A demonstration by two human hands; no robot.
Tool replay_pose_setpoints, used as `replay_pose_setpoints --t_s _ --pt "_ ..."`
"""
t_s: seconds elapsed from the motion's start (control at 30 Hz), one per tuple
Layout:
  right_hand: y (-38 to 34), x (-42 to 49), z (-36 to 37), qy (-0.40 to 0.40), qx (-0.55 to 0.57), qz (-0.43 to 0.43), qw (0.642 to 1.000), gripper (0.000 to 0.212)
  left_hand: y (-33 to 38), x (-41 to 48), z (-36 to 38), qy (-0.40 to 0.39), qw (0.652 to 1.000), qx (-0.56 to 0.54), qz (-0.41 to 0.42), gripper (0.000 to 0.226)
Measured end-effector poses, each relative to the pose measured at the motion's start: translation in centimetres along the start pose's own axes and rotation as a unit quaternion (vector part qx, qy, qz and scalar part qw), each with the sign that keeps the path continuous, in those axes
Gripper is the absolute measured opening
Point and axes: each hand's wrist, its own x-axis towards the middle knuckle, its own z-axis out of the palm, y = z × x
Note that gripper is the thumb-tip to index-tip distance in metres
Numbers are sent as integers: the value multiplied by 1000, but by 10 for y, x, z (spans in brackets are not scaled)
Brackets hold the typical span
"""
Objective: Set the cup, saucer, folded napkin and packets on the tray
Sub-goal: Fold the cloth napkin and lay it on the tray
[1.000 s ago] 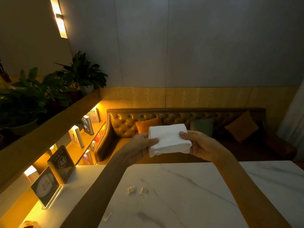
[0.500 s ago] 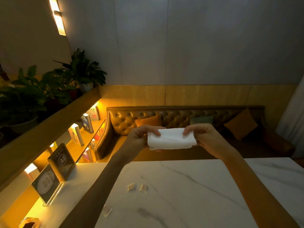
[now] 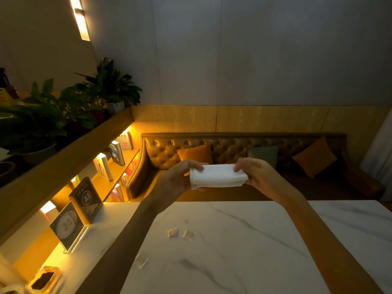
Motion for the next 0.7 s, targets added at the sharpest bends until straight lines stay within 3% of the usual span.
replay_pose_setpoints --t_s 0.07,0.1,0.23,0.5,0.6,0.7 --pt "14 0 12 21 -96 -18 995 12 -10 -2 6 102 994 29 -42 11" --pt "23 1 18 22 -109 -27 993 16 -17 -4 10 115 991 51 -52 14" --pt "58 -2 50 61 -77 -57 993 31 -46 -19 14 134 975 168 -57 38" --pt "100 -8 87 134 -55 -63 988 31 -83 -44 -2 192 959 201 -49 27" --pt "126 -17 103 206 45 3 978 29 -105 -65 -8 226 955 180 -70 25" --pt "175 -45 124 203 116 91 968 29 -138 -100 -23 221 958 135 -123 37"
